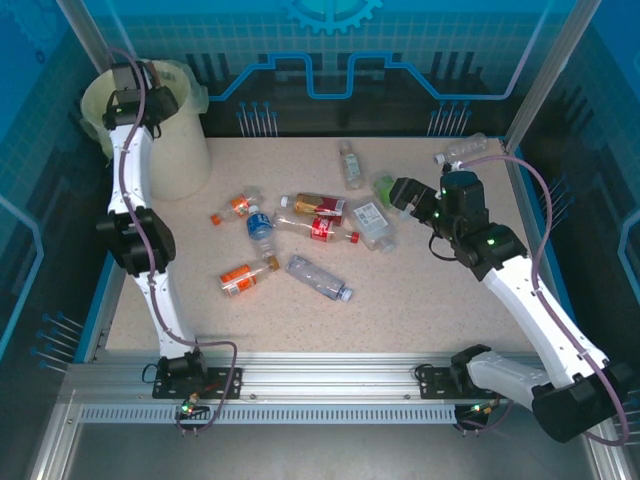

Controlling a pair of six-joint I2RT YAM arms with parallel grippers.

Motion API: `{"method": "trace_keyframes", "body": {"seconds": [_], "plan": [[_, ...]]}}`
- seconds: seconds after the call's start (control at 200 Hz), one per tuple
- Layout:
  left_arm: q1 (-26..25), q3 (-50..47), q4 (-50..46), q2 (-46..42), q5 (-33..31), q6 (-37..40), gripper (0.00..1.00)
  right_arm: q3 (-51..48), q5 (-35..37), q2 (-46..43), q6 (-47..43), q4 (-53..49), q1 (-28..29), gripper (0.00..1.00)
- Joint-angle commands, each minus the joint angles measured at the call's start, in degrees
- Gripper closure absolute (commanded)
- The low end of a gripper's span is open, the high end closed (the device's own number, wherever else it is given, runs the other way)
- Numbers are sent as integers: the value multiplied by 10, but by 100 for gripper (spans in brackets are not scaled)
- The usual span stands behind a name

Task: Put the plastic bottles in the bin

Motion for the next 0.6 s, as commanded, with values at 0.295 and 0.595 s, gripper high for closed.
{"method": "trace_keyframes", "body": {"seconds": [0.295, 0.595], "plan": [[-37, -115, 9, -93, 94, -81, 46, 20, -20, 24, -14, -15, -7, 0], [-37, -51, -6, -56, 162, -77, 36, 15, -12, 25, -13, -20, -6, 0]]}}
